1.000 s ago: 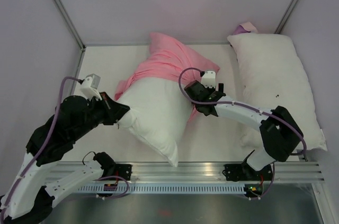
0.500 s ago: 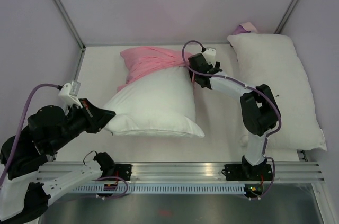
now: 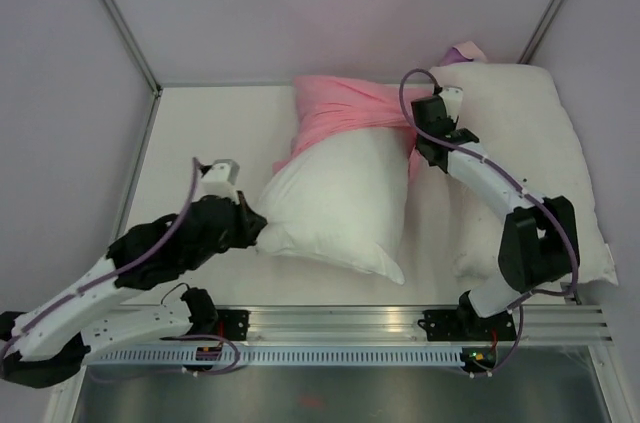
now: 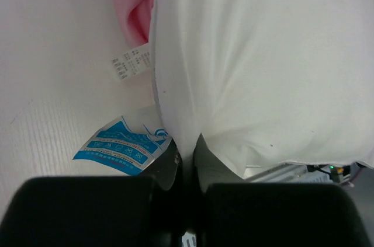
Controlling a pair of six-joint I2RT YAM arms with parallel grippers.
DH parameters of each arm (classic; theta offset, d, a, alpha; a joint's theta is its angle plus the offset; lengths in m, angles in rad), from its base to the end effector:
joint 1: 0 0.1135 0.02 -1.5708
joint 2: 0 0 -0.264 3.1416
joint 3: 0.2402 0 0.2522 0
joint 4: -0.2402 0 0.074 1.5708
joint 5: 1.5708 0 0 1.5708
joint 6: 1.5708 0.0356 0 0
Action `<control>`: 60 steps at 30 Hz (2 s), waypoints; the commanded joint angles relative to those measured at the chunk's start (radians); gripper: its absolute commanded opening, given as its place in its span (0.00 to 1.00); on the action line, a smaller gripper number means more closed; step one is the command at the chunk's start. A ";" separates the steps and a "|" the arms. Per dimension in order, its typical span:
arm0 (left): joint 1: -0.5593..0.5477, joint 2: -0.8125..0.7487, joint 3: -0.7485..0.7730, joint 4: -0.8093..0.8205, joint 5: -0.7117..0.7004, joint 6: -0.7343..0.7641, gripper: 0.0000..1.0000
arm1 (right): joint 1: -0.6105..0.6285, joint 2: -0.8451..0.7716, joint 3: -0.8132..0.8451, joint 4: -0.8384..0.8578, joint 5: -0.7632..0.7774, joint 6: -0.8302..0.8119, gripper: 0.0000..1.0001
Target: Remove the pillowcase from the pillow
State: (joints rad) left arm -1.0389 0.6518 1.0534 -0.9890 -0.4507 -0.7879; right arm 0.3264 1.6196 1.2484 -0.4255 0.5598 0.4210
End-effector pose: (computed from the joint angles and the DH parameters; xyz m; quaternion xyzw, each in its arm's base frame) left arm 0.0643 -0.0787 0.3659 0.0029 0.8657 -0.2439 0.4371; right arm 0.3430 0.0962 0.2698 0.1462 0.8841 -0.1057 0.4311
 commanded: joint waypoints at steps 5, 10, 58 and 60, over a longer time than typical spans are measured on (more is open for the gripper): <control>0.394 0.393 -0.064 0.382 0.238 0.137 0.02 | -0.003 -0.210 -0.354 0.270 -0.150 0.116 0.00; 0.667 0.610 0.095 0.380 0.374 0.205 0.16 | 0.192 -0.196 -0.400 0.267 -0.167 0.150 0.00; 0.412 0.100 -0.599 0.685 0.886 -0.180 1.00 | 0.287 -0.418 -0.389 0.243 -0.307 0.150 0.98; 0.395 0.130 -0.610 0.731 0.883 -0.188 1.00 | 0.289 -0.414 -0.388 0.243 -0.333 0.150 0.98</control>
State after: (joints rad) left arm -0.6209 0.7479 0.4564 -0.4610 0.4442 -0.8936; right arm 0.6106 1.2221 0.8143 -0.2108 0.2893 0.5537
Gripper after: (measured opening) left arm 0.994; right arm 0.979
